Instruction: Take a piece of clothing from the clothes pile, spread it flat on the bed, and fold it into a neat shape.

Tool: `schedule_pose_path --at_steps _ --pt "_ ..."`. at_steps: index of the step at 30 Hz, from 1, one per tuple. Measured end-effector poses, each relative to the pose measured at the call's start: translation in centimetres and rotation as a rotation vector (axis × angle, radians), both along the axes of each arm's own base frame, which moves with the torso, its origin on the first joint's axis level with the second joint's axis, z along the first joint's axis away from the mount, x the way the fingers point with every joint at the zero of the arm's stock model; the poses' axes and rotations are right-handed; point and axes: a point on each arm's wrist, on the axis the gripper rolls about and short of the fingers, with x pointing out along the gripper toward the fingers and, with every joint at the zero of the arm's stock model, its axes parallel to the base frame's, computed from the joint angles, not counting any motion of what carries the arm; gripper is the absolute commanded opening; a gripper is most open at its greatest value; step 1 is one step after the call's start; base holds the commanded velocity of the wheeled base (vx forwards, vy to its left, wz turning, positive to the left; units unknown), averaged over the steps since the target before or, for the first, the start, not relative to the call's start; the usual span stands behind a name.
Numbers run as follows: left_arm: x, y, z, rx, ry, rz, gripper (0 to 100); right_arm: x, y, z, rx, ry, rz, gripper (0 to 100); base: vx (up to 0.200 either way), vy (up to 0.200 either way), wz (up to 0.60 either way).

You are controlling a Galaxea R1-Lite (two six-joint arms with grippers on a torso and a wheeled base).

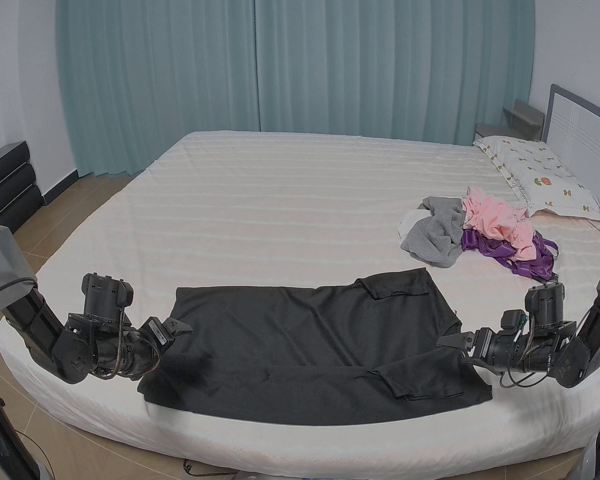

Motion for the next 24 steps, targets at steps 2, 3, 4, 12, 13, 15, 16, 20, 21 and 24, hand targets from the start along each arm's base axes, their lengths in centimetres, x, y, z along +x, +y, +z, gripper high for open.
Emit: schedule_pose_path --at_steps 2,3,4,12,13,15,16,20,21,24 --pt "-0.1 -0.2 -0.2 0.002 0.010 -0.007 100 -0.1 0.1 -0.1 -0.001 0.005 0.006 100 0.000 0.000 0.00" --pt "-0.1 -0.3 -0.4 0.004 0.015 -0.009 100 -0.1 0.2 -0.1 -0.001 0.008 0.009 100 0.000 0.000 0.00" --pt "-0.1 -0.3 -0.5 0.006 0.020 -0.011 100 -0.2 0.3 -0.2 -0.001 0.011 0.012 100 0.000 0.000 0.00" --pt "1.4 -0.7 -2.2 0.026 0.047 -0.002 100 -0.3 0.5 -0.4 -0.002 0.021 0.020 100 0.000 0.000 0.00" --pt "1.8 -0.7 -2.4 0.034 0.044 0.010 100 -0.3 0.5 -0.4 -0.003 0.021 0.020 100 0.000 0.000 0.00" --pt "2.7 -0.5 -2.6 0.038 0.035 0.058 100 -0.3 0.5 -0.5 -0.003 0.024 0.022 100 0.000 0.000 0.00" --pt "3.1 -0.4 -2.7 0.032 0.032 0.081 100 -0.3 0.5 -0.5 -0.003 0.024 0.022 100 0.000 0.000 0.00" --pt "4.1 -0.2 -2.9 0.008 0.027 0.146 100 -0.2 0.6 -0.7 -0.004 0.028 0.022 100 0.000 0.000 0.00" --pt "4.1 -0.2 -2.9 0.007 0.027 0.148 100 -0.2 0.6 -0.7 -0.004 0.030 0.022 100 0.000 0.000 0.00" --pt "4.0 -0.1 -2.9 0.008 0.029 0.153 100 -0.2 0.6 -0.8 -0.006 0.032 0.022 100 0.000 0.000 0.00"
